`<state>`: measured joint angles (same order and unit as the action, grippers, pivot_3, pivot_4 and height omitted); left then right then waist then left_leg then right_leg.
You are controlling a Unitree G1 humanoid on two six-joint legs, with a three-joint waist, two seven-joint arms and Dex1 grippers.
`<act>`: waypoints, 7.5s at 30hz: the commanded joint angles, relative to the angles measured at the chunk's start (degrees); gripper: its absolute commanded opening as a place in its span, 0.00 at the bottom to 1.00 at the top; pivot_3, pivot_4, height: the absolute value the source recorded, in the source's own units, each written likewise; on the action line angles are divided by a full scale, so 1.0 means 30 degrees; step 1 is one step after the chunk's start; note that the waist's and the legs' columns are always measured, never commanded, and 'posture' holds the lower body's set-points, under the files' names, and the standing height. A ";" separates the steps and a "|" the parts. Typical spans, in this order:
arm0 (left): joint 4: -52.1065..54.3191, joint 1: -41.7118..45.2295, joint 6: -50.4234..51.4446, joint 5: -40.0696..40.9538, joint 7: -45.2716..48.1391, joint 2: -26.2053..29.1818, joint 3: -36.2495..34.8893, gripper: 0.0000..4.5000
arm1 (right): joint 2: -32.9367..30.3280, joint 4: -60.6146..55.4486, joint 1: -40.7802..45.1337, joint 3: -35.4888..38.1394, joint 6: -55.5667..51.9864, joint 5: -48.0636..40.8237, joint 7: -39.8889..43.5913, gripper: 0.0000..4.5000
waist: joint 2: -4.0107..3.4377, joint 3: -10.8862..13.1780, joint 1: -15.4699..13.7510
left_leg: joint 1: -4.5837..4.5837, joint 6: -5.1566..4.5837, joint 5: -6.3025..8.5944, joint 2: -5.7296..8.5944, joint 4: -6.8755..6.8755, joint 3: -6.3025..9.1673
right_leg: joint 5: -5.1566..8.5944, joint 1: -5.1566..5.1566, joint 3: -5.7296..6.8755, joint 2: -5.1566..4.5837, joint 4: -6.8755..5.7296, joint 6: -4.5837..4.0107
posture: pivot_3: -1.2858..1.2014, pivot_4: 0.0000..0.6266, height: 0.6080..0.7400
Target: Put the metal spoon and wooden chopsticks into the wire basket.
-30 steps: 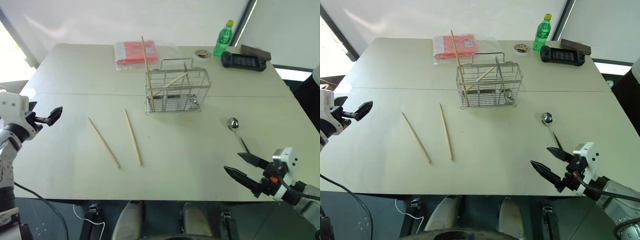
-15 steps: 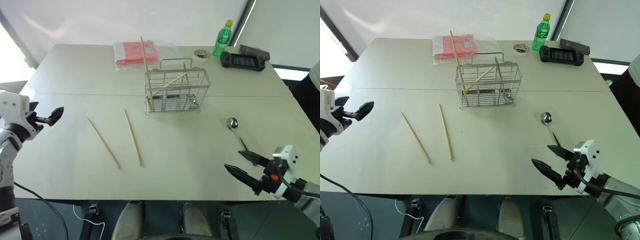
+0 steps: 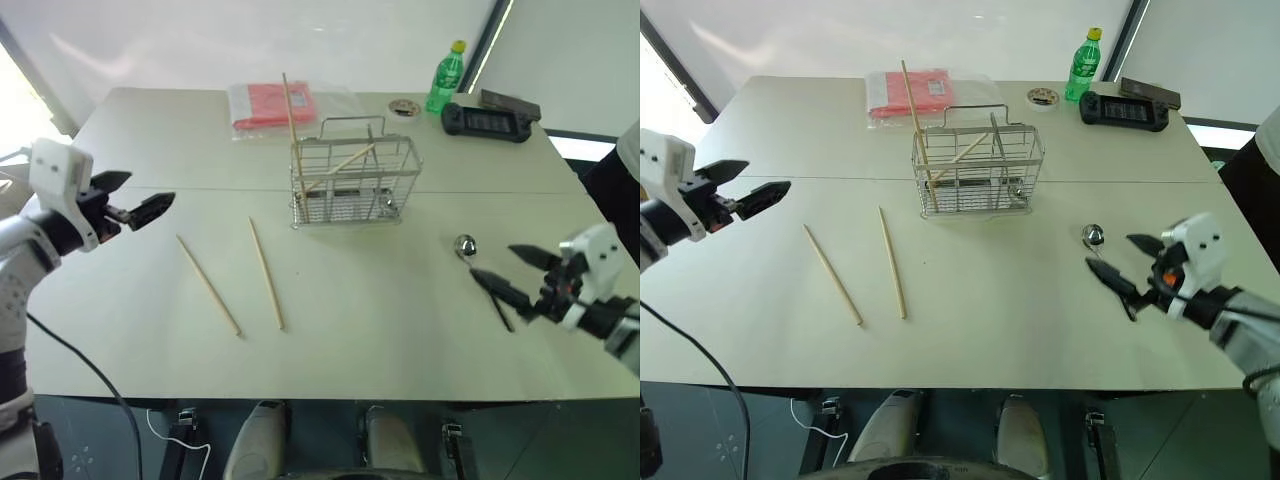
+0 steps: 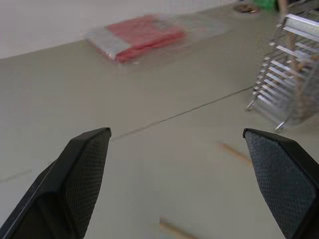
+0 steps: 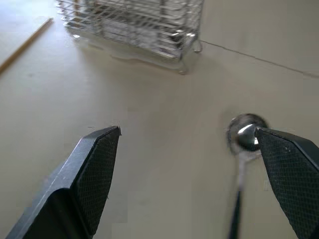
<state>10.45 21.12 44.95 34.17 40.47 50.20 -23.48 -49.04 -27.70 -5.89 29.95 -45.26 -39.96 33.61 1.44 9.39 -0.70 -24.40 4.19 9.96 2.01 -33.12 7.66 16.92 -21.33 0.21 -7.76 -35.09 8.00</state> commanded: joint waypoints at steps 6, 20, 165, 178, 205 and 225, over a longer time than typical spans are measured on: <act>0.3302 0.3744 0.3998 0.5124 0.2068 0.1350 0.1030 0.99 | -0.2346 0.2404 0.6367 -0.2097 -0.6743 -0.0543 -0.2482 1.00 | -0.0032 0.0025 0.0096 | -0.0012 -0.0019 -0.0010 -0.0003 0.0033 -0.0001 | 0.0000 0.0025 0.0001 0.0017 -0.0021 0.0009 | 0.52 0.24 0.85; 0.5247 0.4416 0.4138 0.7195 0.4370 0.1888 0.2874 0.99 | -0.2545 0.5578 0.8793 -0.8077 -0.7948 0.1887 -0.1106 1.00 | -0.0029 0.0028 0.0252 | -0.0007 -0.0024 -0.0014 -0.0004 0.0006 -0.0013 | -0.0003 0.0040 0.0000 0.0032 -0.0035 0.0019 | 0.52 0.24 0.85; -1.0727 0.9860 1.5850 0.5226 -2.9058 -0.8815 -0.2713 0.72 | -0.0717 -0.0625 1.0057 -0.4893 -0.2667 -0.4516 0.4445 1.00 | 0.0163 0.0126 -0.0041 | 0.0270 0.0049 -0.0010 0.0017 0.0014 -0.0019 | -0.0037 0.0221 -0.0035 0.0019 -0.0209 0.0294 | 0.52 0.24 0.85; -1.0903 1.0990 1.5742 0.2989 -2.7276 -0.8483 -0.2909 0.01 | -0.0777 -0.0820 0.9682 -0.4333 -0.2780 -0.5605 0.3245 1.00 | 0.0162 0.0126 -0.0490 | 0.0266 0.0057 -0.0004 0.0030 0.0029 -0.0025 | -0.0048 0.0260 -0.0032 0.0010 -0.0087 0.0287 | 0.52 0.24 0.85; -1.6651 2.0689 -0.9350 -0.1419 -0.4844 -1.1534 0.2352 0.01 | 0.0127 -0.3492 0.6554 -0.2156 -0.2884 -0.8964 -0.2483 1.00 | 0.0216 0.0166 0.0237 | -0.0006 0.0021 -0.0029 -0.0002 0.0005 -0.0054 | -0.0188 0.0048 -0.0001 0.0028 -0.0030 0.0349 | 0.52 0.24 0.85; -0.9786 1.5465 -0.6957 -0.2992 -0.2533 -1.1473 0.5394 0.01 | -0.0160 -0.3216 0.5890 -0.1732 -0.2248 -0.9491 -0.3761 1.00 | 0.0201 0.0161 0.0415 | 0.0015 0.0006 -0.0041 -0.0001 -0.0039 -0.0037 | -0.0188 0.0101 -0.0001 0.0031 -0.0046 0.0348 | 0.52 0.24 0.85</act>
<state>-23.24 67.36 24.19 25.60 32.94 15.73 -8.02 -48.56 -36.87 10.65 23.49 -53.26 -67.81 22.17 2.04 9.88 0.54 -24.36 4.21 9.83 2.01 -33.25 7.55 16.36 -21.03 0.20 -7.67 -35.24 9.05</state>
